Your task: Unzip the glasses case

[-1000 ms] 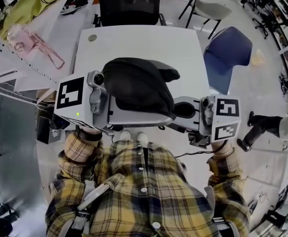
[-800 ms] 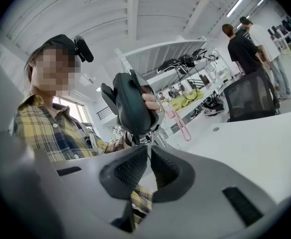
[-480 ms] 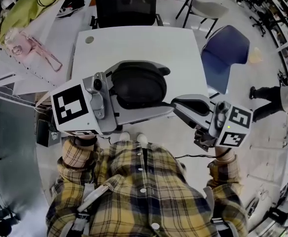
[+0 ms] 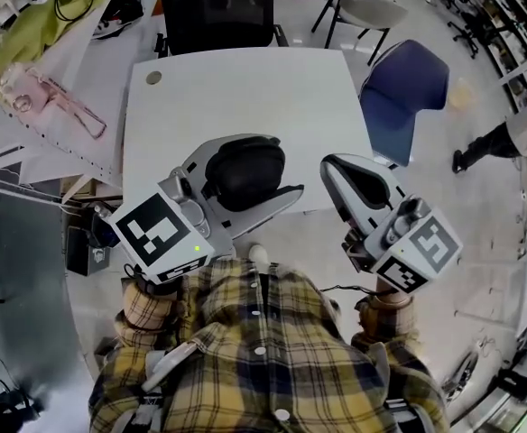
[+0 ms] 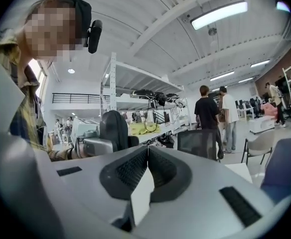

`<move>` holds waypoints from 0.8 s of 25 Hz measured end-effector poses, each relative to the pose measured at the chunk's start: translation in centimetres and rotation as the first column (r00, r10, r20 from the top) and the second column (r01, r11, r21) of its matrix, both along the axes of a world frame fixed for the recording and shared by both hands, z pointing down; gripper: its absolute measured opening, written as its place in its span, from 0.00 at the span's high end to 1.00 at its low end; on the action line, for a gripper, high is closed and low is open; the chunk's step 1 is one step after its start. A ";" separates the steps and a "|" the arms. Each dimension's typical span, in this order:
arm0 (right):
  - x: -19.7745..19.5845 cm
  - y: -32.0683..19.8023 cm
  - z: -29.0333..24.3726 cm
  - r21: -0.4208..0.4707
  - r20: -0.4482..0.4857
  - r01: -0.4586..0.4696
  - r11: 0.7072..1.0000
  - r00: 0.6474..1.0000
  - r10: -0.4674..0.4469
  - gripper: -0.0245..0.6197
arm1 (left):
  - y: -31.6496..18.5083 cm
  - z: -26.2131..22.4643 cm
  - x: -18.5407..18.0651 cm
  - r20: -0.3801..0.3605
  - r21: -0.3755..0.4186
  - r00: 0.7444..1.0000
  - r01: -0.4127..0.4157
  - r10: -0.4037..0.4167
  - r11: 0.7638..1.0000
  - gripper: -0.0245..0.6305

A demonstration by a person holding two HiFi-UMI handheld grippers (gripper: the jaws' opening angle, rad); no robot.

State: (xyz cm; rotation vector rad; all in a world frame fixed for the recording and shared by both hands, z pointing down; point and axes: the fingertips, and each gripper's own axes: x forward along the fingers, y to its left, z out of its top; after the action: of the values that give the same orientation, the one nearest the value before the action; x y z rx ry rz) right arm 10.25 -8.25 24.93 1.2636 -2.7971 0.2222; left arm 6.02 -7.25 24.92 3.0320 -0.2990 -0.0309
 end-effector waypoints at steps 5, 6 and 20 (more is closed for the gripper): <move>0.1 -0.2 0.3 0.022 0.013 -0.072 0.997 0.997 0.072 0.96 | -0.3 2.0 -0.2 0.010 -0.019 0.998 0.067 -0.067 0.998 0.59; 0.1 -0.2 0.4 0.021 0.023 -0.083 0.996 0.996 0.082 0.96 | -0.3 2.3 -0.1 0.014 -0.019 0.997 0.072 -0.072 0.997 0.59; -0.8 -0.9 1.5 -0.015 0.107 -0.121 0.993 0.987 0.122 0.96 | -0.2 2.6 -0.1 0.000 -0.017 0.998 0.055 -0.056 0.998 0.59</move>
State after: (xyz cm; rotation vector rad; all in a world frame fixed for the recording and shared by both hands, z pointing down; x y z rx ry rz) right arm 9.45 -9.10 26.42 1.4650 -2.8057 0.3172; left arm 5.94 -7.49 27.56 3.0066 -0.3814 -0.0333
